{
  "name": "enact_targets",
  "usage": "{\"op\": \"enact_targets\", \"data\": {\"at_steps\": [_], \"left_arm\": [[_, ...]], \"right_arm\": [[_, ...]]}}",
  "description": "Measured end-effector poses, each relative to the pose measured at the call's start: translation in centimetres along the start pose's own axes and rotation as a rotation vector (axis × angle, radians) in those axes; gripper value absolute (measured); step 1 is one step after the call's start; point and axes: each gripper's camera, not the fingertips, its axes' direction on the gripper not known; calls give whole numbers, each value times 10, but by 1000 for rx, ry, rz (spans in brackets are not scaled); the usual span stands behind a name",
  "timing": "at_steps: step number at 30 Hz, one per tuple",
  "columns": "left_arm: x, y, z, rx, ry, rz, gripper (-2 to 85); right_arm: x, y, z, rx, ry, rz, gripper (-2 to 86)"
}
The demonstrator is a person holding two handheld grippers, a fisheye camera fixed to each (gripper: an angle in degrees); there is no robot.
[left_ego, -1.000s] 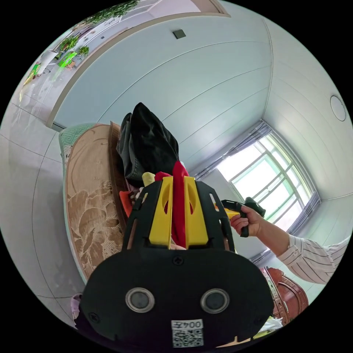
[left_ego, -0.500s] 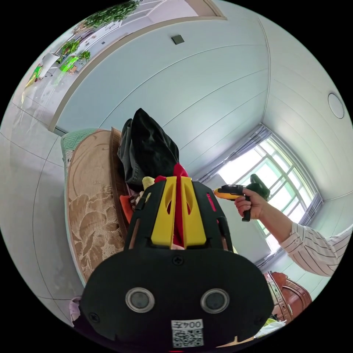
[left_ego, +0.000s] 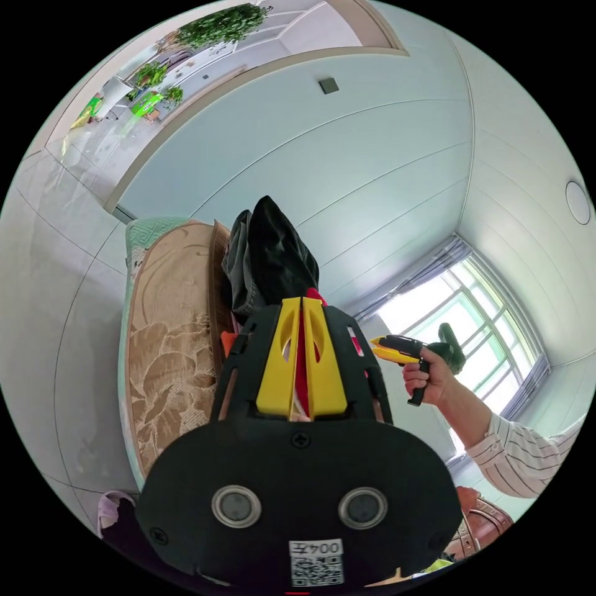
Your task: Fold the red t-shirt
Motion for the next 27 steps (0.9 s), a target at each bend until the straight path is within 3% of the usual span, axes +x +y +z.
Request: {"op": "enact_targets", "data": {"at_steps": [3,5,8,16,22,27], "left_arm": [[12,3,2,-14,9,40,14],[14,6,10,-51,45,34,19],[24,11,21,-106,88,49,30],[55,22,30,-187,163,140,25],[101,31,-15,-41,188,339,14],[77,24,-32,18,139,234,14]], "right_arm": [[-44,1,-4,41,72,-137,65],[-90,-3,17,-84,30,-331,98],[-123,-10,39,-186,38,-431,117],[-101,-22,46,-186,-141,-213,98],[-96,-34,64,-280,-213,-85,98],[-102,-48,70,-298,-288,-3,95]]}}
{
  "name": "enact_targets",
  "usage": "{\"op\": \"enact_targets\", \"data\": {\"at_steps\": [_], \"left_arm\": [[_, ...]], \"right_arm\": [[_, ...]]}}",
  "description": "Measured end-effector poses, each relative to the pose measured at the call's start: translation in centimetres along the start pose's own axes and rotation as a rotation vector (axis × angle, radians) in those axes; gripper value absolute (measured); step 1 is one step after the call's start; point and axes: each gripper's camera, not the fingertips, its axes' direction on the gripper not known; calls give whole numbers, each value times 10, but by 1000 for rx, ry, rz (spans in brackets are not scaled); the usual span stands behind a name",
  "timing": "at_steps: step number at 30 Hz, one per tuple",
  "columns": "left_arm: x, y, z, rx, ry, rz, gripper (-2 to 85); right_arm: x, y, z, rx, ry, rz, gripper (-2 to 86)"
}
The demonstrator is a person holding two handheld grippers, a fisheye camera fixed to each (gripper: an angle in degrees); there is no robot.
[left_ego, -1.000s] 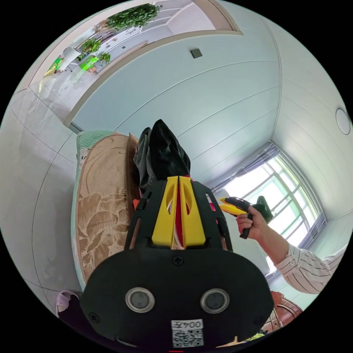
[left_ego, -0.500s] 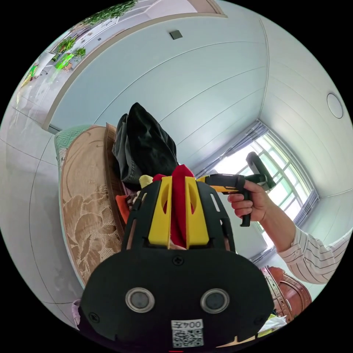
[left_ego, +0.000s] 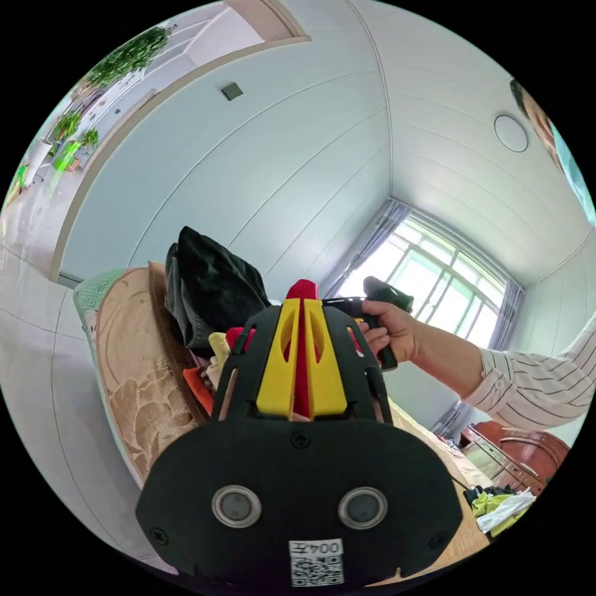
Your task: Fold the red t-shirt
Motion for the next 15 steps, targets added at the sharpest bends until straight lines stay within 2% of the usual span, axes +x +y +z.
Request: {"op": "enact_targets", "data": {"at_steps": [3,6,8,10,12,15], "left_arm": [[-35,6,-7,6,-110,-173,16],[-57,7,-9,-8,-111,-258,20],[-65,9,-7,-10,-76,-296,23],[-80,12,14,-115,75,-344,27],[-85,13,25,-177,142,-360,31],[-77,10,10,-128,46,-306,38]], "right_arm": [[-6,9,-21,123,-10,-30,82],[5,30,-39,158,113,-59,84],[29,48,-36,144,153,-36,85],[42,59,-30,130,96,-30,86],[42,67,-26,139,65,-57,86],[25,68,-18,124,114,-104,92]]}}
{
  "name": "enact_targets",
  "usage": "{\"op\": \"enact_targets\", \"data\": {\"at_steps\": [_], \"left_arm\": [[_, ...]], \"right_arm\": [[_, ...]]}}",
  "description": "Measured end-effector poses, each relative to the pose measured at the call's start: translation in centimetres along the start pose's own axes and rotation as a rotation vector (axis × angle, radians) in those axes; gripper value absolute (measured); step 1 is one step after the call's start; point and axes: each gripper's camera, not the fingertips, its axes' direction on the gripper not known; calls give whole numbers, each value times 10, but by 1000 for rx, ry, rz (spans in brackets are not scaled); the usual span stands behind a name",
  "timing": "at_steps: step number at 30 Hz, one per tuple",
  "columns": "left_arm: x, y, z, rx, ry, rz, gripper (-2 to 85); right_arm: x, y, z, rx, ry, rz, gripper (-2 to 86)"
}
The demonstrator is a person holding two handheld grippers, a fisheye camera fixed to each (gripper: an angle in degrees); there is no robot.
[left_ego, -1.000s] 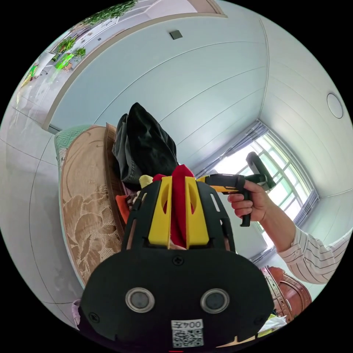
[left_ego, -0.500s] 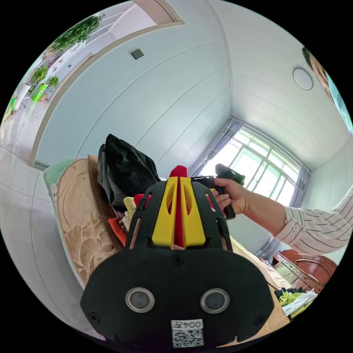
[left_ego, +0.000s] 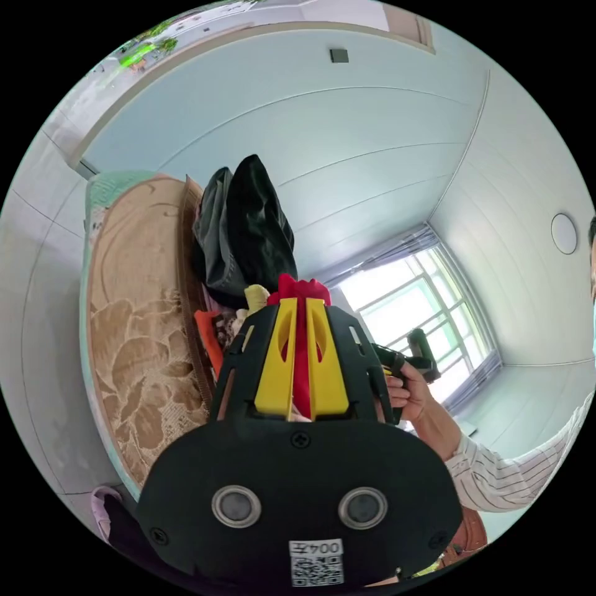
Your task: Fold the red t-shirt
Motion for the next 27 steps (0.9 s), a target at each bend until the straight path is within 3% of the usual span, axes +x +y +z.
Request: {"op": "enact_targets", "data": {"at_steps": [4,7,11,15,21,24,27], "left_arm": [[19,-6,-2,-18,5,133,62],[13,-3,-13,42,-67,94,85],[3,-7,-16,58,6,77,113],[-4,-10,-28,122,-78,49,145],[-28,-26,-24,44,-29,9,142],[-37,-32,-35,67,-18,-1,124],[-51,-36,-43,79,-2,-55,113]], "right_arm": [[-27,-10,21,-129,207,-70,17],[-49,-13,-2,-34,247,-167,1],[-62,-35,-17,73,336,-159,1],[-71,-60,-2,124,326,-205,19],[-86,-80,30,-29,438,-297,62],[-80,-62,-1,103,478,-308,67],[-45,-35,-49,267,325,-185,61]]}}
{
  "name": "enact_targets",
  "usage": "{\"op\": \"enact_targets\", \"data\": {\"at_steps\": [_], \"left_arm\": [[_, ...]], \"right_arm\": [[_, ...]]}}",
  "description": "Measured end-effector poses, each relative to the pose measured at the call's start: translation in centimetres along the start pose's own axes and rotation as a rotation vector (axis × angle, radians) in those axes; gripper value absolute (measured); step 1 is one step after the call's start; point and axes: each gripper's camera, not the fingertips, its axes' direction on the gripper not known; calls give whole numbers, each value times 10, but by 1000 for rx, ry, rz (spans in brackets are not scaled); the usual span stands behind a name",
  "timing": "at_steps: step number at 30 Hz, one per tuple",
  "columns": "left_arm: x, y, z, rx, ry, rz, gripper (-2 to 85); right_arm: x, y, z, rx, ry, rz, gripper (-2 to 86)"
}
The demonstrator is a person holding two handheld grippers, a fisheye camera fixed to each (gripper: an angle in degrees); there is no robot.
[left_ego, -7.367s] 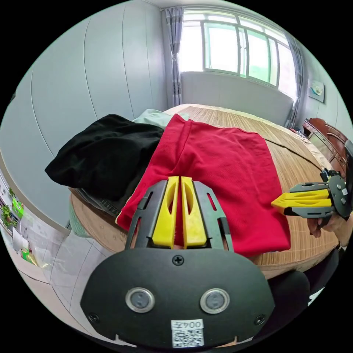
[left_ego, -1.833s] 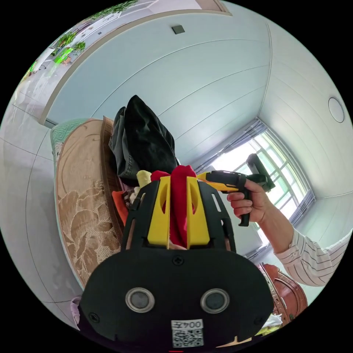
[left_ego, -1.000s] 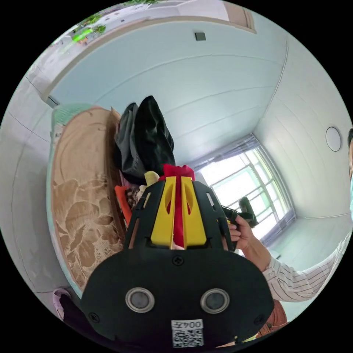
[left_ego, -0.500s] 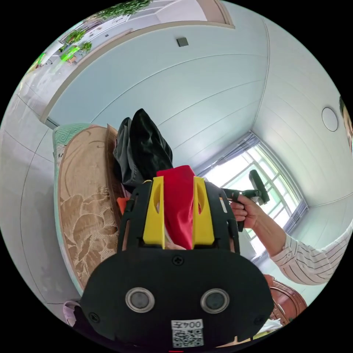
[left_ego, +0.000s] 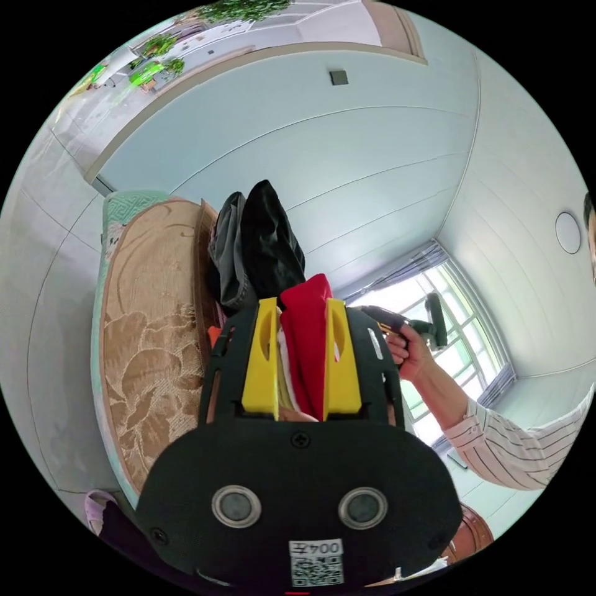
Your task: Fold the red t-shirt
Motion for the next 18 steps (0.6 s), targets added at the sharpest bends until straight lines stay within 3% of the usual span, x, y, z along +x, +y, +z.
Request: {"op": "enact_targets", "data": {"at_steps": [2,8,13,18], "left_arm": [[-8,-5,-8,15,-3,-27,107],[-23,-18,-30,69,14,-62,95],[-27,-26,-42,102,43,-64,87],[-42,-38,-43,84,59,-104,83]], "right_arm": [[51,38,-25,41,-73,234,61],[131,169,-22,-92,-115,591,116],[144,197,-11,-122,-214,703,132],[140,192,5,-301,0,674,49]]}}
